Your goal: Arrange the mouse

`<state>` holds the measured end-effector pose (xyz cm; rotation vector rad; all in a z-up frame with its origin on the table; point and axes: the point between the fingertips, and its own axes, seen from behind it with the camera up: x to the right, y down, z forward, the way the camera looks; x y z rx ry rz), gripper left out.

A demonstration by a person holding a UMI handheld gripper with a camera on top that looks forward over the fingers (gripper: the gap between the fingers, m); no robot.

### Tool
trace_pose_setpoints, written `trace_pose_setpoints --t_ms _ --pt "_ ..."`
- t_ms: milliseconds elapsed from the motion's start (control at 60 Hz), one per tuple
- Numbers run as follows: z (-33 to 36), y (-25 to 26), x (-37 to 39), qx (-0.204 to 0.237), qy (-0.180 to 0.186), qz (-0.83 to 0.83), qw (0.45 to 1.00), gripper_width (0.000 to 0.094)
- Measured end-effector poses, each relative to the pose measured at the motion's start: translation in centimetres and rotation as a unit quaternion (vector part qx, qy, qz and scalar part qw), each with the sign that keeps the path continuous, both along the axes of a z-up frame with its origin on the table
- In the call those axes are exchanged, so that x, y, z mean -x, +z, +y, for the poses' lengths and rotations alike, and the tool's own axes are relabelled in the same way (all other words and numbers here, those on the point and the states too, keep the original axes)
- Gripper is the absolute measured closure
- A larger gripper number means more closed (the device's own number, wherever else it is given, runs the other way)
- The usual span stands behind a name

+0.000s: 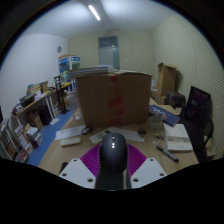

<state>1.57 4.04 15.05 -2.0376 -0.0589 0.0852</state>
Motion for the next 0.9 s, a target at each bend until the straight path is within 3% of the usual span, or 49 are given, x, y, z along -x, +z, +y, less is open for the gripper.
trace_pose_setpoints --t_ms 133,400,450,467,483,617,633,650,717,767,900 --pt "-2.9 -4.6 7.3 0.031 0.021 -0.011 0.999 0.0601" --pt "-7.2 -15.4 9.6 0.109 -0.012 -0.037 0.993 0.0586" --pt "-7.1 -15.7 9.6 0.102 -0.012 -0.045 0.994 0.0552" --pt "-7.3 -15.9 9.7 0.105 -0.011 -0.049 0.993 0.0475" --pt "-7.5 -16.1 9.7 0.110 -0.010 -0.054 0.992 0.0528" --pt "-7.8 -16.2 9.5 0.143 -0.009 -0.063 0.988 0.0396" --pt "-8.0 -16.3 9.5 0.151 -0.010 -0.062 0.987 0.0317" --pt "-8.2 -16.3 9.5 0.159 -0.010 -0.061 0.985 0.0315" --pt "-8.9 -15.7 9.7 0.175 0.000 -0.056 0.983 0.0043" --pt "-9.5 -14.6 9.9 0.172 0.006 -0.060 0.983 0.0105" --pt "-12.6 -10.9 9.9 0.166 0.010 -0.075 0.983 0.0083"
